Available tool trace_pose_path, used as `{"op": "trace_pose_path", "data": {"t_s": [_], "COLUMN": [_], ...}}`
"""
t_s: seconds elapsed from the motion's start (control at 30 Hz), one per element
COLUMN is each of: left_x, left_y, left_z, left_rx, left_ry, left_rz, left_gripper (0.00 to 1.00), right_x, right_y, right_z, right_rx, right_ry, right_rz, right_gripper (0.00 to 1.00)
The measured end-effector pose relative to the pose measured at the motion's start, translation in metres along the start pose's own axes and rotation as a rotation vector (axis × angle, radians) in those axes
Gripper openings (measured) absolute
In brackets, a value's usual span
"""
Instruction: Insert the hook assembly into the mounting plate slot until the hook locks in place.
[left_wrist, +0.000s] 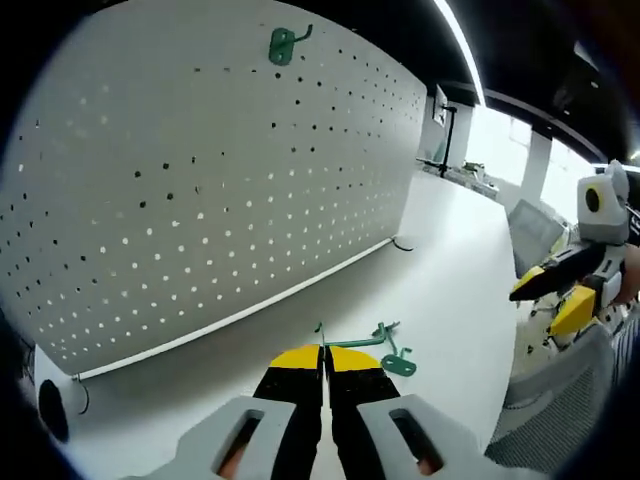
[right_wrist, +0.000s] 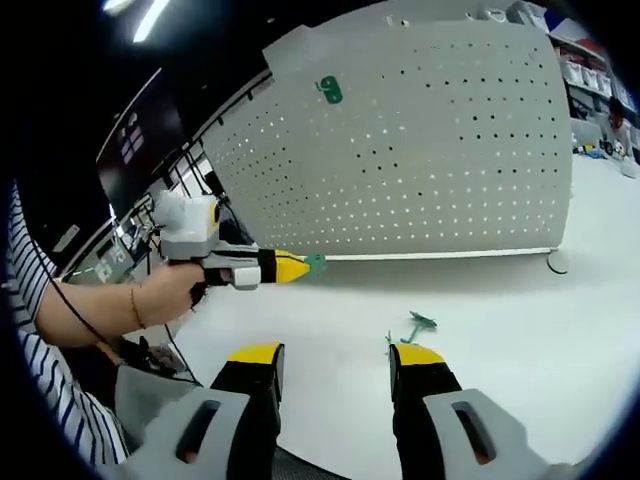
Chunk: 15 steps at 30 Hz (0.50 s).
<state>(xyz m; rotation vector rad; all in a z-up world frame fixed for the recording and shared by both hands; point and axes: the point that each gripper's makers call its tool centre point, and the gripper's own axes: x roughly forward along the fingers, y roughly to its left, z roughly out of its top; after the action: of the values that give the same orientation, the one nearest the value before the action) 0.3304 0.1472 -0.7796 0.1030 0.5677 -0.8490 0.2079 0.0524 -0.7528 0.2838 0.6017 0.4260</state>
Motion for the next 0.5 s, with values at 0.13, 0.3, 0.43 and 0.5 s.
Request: {"op": "trace_pose_path", "data": {"t_s": [0.13,0.3,0.43,0.5], "left_x": [-0.016,-0.033,-0.044,-0.049], "left_y": [-0.007,-0.017,-0.025,-0.029], "left_z": [0.006,0.01,0.014,0.016], "left_rx": [-0.023,-0.041,-0.043,-0.042], "left_ry": [-0.027,-0.051,-0.07,-0.079], "left_rz": [-0.008,-0.01,-0.013,-0.015], "left_gripper": [0.01,0.01,0.01,0.01], "right_x": [0.003,0.009,0.015,0.018], "right_y": [0.008,0.02,0.032,0.04], "right_z": [0.008,0.018,0.027,0.03], "right_rx": [0.026,0.08,0.148,0.184], "right_ry": [-0.021,-0.041,-0.073,-0.078], "right_rz": [0.02,0.057,0.093,0.119], "right_gripper": [0.4,0.39,0.39,0.37]}}
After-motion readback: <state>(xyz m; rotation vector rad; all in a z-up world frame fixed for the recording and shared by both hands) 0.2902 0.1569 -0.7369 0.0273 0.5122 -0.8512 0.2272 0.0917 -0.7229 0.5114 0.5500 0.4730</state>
